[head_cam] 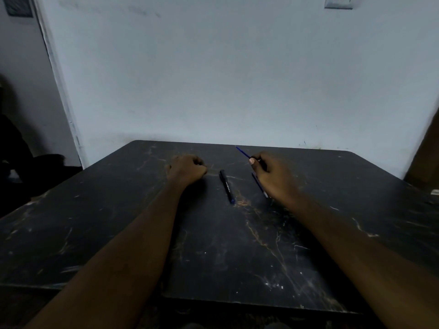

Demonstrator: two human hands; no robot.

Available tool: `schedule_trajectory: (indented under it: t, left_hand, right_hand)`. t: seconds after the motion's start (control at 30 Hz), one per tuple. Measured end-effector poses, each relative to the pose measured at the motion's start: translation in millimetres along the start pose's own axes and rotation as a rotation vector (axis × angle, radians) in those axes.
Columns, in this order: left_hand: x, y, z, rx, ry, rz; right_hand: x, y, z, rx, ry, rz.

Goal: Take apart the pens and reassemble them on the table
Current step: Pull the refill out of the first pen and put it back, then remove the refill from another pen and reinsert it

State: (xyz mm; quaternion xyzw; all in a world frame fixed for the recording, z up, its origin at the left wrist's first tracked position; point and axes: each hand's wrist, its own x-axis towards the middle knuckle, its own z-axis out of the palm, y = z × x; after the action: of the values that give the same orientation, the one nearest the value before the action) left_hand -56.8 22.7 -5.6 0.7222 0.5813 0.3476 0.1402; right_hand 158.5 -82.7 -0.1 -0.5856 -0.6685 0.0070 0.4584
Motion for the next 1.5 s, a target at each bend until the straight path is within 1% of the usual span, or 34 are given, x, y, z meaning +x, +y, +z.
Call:
schedule_trajectory:
  t: [0.17, 0.27, 0.3, 0.37, 0.4, 0.47, 0.63, 0.77, 0.87, 1.13, 1.23, 1.33, 1.43, 1.5]
  left_hand:
    - [-1.1, 5.6, 0.3, -0.100, 0.054, -0.034]
    - [-3.2, 12.1, -1.1, -0.286, 0.084, -0.019]
    - [-5.5, 17.6, -2.0, -0.390, 0.068, -0.018]
    - [-10.6, 32.1, -3.3, -0.610, -0.021, -0.021]
    - [-13.2, 39.9, -3.8, -0.690, -0.074, -0.013]
    - [-17.8, 52.7, -2.7, -0.770, -0.153, 0.031]
    - [-25.2, 61.7, 10.5, -0.787, -0.237, 0.154]
    - [-26.5, 63.4, 12.5, -0.852, -0.196, 0.182]
    - [-24.6, 61.3, 9.1, -0.880, -0.158, 0.115]
    - [-16.7, 45.3, -8.3, -1.026, 0.119, -0.098]
    - [-16.4, 43.9, -8.6, -1.033, 0.164, -0.130]
    - [-16.9, 45.3, -6.6, -0.935, 0.113, -0.112]
    - [-17.9, 49.8, -2.5, -0.870, -0.014, -0.021]
    - [-19.6, 53.0, 0.4, -0.835, -0.087, 0.048]
  right_hand:
    - [-0.2, 0.3, -0.6, 0.000, 0.007, -0.008]
    - [0.1, 1.5, 0.7, 0.019, 0.010, 0.000]
    - [0.4, 2.1, 1.2, 0.032, 0.011, 0.005]
    - [1.2, 3.3, 2.3, 0.071, 0.011, 0.022]
    - [1.7, 4.1, 3.0, 0.095, 0.010, 0.033]
    - [2.2, 5.8, 4.7, 0.133, 0.009, 0.047]
    - [3.4, 8.9, 7.3, 0.173, -0.029, 0.027]
    - [5.5, 10.2, 9.5, 0.167, -0.037, 0.000]
    - [5.5, 14.3, 10.4, 0.131, -0.052, -0.004]
    - [14.0, 35.9, -11.2, -0.090, -0.075, 0.061]
    - [15.9, 41.4, -20.7, -0.104, -0.047, 0.106]
    - [14.9, 36.2, -24.3, -0.070, -0.047, 0.139]
    - [10.9, 21.0, -23.2, 0.091, -0.086, 0.155]
    - [7.6, 9.5, -21.3, 0.139, -0.132, 0.142]
